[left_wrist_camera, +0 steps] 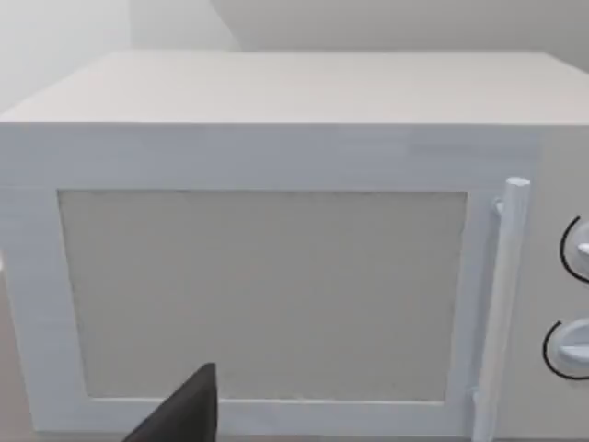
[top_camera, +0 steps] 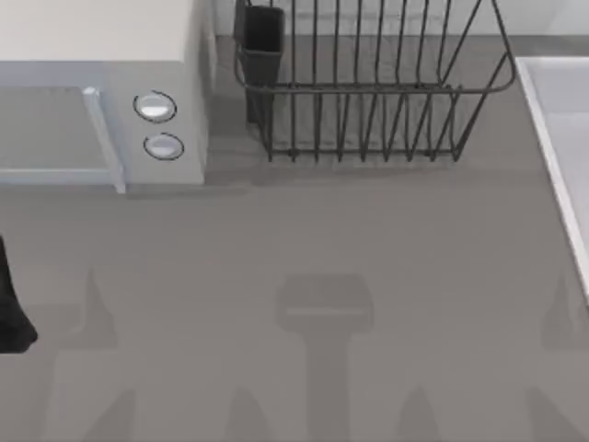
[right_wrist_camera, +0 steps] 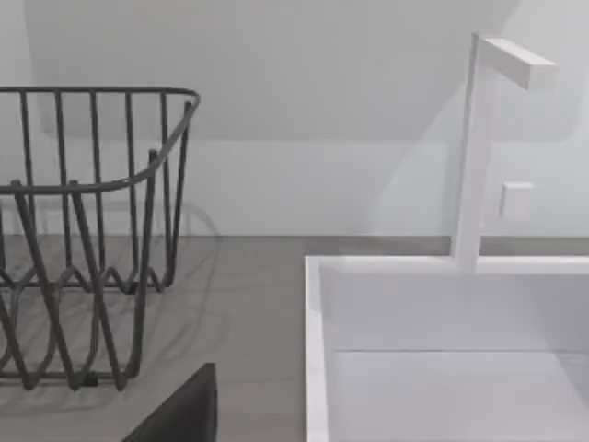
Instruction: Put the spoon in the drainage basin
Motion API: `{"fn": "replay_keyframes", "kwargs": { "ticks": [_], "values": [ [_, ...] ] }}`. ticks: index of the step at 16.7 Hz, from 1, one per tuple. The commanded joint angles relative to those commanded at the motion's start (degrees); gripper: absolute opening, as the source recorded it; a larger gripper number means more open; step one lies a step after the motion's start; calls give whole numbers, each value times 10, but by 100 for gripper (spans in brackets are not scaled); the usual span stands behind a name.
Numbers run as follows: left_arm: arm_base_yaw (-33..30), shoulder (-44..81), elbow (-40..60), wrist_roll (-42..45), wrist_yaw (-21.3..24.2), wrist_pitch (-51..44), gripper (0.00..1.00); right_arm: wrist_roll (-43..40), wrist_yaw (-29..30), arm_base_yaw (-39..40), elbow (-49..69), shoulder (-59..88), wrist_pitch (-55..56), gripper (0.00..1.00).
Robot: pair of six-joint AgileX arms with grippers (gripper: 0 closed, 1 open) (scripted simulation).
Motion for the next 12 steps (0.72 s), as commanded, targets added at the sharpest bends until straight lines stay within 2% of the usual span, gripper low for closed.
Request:
{"fn": "replay_keyframes", "kwargs": {
  "ticks": [3,6,9,12],
  "values": [
    [0,0,0,0,0,0,100,-6,0,-2,5,6,-5,100],
    [0,0,0,0,0,0,100,-61,0,-19,45,56,-45,100],
    [0,0,0,0,0,0,100,-169,-2,-48,107,149,-121,100],
    [0,0,0,0,0,0,100,-328,-3,-84,177,275,-225,100]
  ]
}}
